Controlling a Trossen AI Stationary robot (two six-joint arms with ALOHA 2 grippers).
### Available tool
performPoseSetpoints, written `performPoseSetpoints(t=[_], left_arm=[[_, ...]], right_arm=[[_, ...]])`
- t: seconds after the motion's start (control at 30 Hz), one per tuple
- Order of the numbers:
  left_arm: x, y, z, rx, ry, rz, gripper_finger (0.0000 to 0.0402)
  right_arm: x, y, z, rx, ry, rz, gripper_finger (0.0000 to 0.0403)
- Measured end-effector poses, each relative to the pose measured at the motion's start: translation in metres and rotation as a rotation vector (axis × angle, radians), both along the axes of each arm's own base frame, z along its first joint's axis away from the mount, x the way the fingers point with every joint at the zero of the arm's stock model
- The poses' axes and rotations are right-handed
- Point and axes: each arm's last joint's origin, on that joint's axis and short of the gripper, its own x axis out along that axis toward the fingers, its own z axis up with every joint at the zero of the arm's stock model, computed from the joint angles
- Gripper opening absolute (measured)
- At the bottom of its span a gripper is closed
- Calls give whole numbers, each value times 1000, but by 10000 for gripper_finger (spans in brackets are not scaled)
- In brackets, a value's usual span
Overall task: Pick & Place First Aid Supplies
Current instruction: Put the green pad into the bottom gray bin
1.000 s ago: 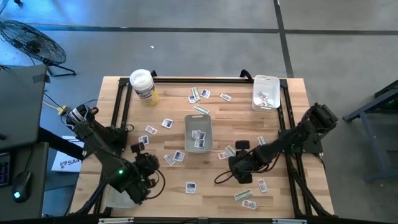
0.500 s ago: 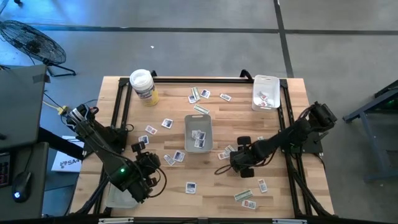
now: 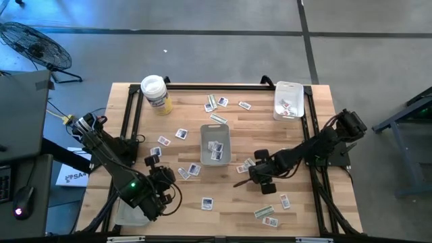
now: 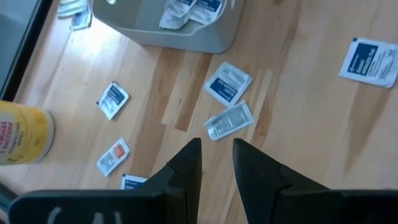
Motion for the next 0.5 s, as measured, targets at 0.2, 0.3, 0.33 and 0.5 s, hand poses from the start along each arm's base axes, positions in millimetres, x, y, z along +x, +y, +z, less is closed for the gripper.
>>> performPoseSetpoints(t=[0.2,0.3,0.33,0.5], left_arm=[[0,-1,0,-12,6,-1,88],[0,0,0,-9,2,-1,88],[0,0,0,-4,-3,-1,88],[2,-2,0,-22,-20,-2,88]], right_arm=[[1,1,0,2,-6,25,64],[1,1,-1,5,-9,19,41],[1,1,-1,8,-10,17,34],[2,3,0,22,-27,10,15]])
